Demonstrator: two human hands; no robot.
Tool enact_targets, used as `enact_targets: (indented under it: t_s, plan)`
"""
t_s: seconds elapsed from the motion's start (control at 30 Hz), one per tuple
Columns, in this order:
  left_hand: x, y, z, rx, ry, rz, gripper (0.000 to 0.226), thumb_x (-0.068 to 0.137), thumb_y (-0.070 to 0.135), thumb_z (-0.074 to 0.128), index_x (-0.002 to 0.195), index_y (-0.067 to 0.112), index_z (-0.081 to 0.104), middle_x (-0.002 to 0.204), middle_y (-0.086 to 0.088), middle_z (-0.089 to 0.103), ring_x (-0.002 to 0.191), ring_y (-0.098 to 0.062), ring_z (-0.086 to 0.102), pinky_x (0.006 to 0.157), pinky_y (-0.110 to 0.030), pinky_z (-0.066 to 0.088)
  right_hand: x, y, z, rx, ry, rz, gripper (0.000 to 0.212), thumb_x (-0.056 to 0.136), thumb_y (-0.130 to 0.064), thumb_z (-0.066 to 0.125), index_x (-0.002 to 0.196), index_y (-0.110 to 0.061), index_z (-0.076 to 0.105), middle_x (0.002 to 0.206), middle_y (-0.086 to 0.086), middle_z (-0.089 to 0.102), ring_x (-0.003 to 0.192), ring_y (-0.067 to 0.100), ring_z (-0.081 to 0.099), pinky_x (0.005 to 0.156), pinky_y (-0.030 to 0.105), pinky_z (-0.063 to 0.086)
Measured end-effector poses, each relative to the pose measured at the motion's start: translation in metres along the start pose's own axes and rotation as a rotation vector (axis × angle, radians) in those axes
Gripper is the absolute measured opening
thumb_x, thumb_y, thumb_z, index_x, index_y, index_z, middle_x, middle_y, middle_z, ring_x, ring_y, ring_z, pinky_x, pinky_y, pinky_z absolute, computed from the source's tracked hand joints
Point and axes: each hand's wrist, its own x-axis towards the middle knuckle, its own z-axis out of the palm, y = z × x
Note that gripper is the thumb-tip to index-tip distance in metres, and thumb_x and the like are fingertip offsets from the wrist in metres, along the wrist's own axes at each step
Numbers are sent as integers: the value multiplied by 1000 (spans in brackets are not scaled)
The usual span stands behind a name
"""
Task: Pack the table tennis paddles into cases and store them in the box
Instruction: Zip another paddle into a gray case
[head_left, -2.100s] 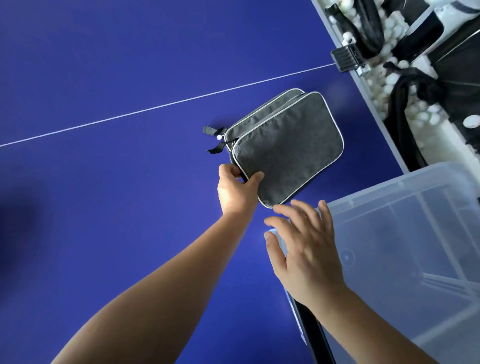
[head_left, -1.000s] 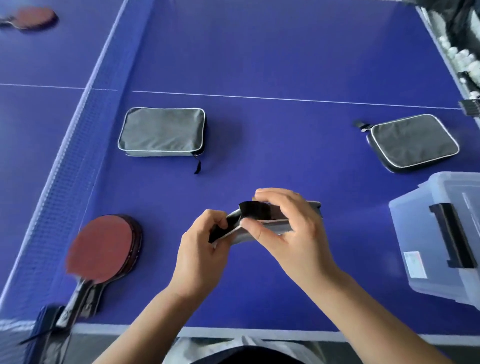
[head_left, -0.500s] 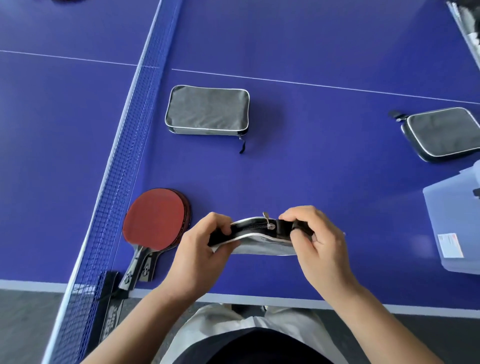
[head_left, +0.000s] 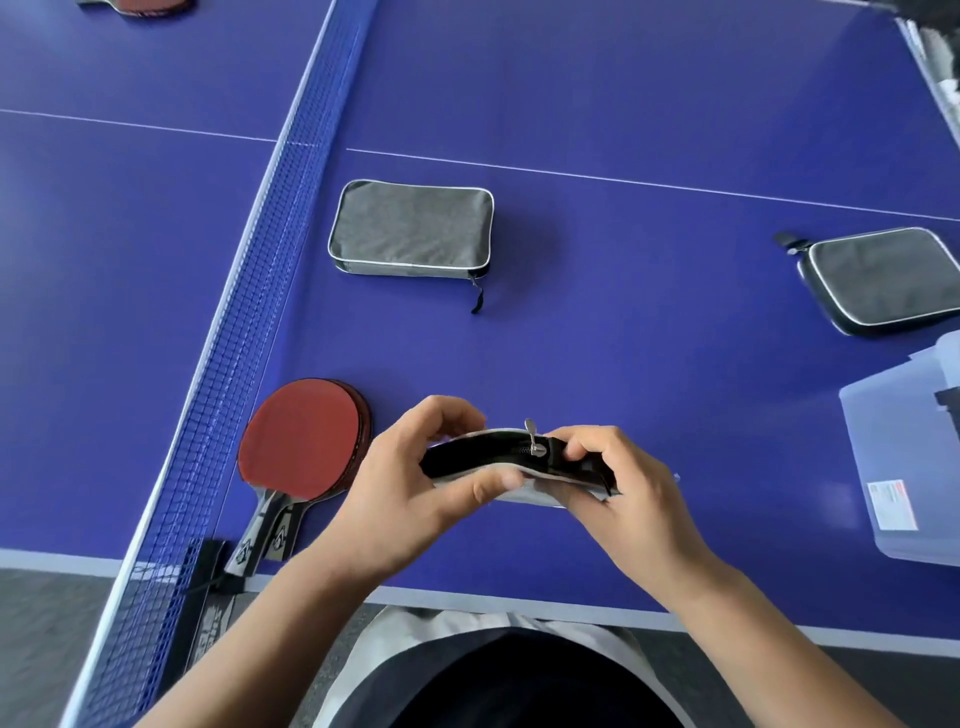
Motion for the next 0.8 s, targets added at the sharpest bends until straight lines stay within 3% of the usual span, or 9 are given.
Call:
enact_targets:
  t_s: [0.1,0.23,0.33,0.47,0.6,0.7,0.8]
  plan:
    - [7,20,16,44,-39,-29,45,71,70,69,104,39,67,101,17,67,100,-1,64,81,-15,49,1,3,-3,-33,21,-61,35,81,-10,79,100,-23,52,106,-10,69,94,13,68,74,32,55]
    - [14,37,43,17,86,-97,7,82,40,76,77,39,72,86,19,70,83,1,67,72,-18,51,3,8,-10,-101,34,-125,36,81,-10,80,105,-24,57,102,-14,67,90,11,67,73,30,54]
    - [15,39,53,-48,172,-135,15,83,27,77,71,34,71,83,19,70,80,0,67,69,-12,46,0,12,-15,-102,67,-90,35,82,-11,79,106,-25,57,101,-21,63,89,6,65,75,22,52]
    - [14,37,59,-89,302,-139,10,86,24,74,78,28,71,93,16,72,87,-2,67,76,-17,48,-5,21,-20,-30,131,25,29,82,-13,77,99,-24,57,99,-15,64,89,0,62,76,8,44]
    - [18,26,53,-152,422,-238,5,89,26,71,84,28,71,95,17,73,87,-5,68,80,-23,47,-8,26,-25,112,201,106,27,80,-17,73,93,-27,51,102,-18,65,88,8,65,75,18,50]
    - [22,12,41,-167,518,-318,7,91,29,69,85,25,70,84,21,73,82,-1,67,77,-27,49,-12,28,-32,211,284,172,28,76,-16,74,87,-24,50,98,-22,66,87,4,64,75,11,46]
    - [22,7,35,-176,545,-348,14,91,33,69,84,21,69,75,4,72,70,-12,65,73,-43,58,-13,30,-37,214,283,243,39,74,-13,80,90,-32,50,99,-24,65,88,2,63,75,9,45]
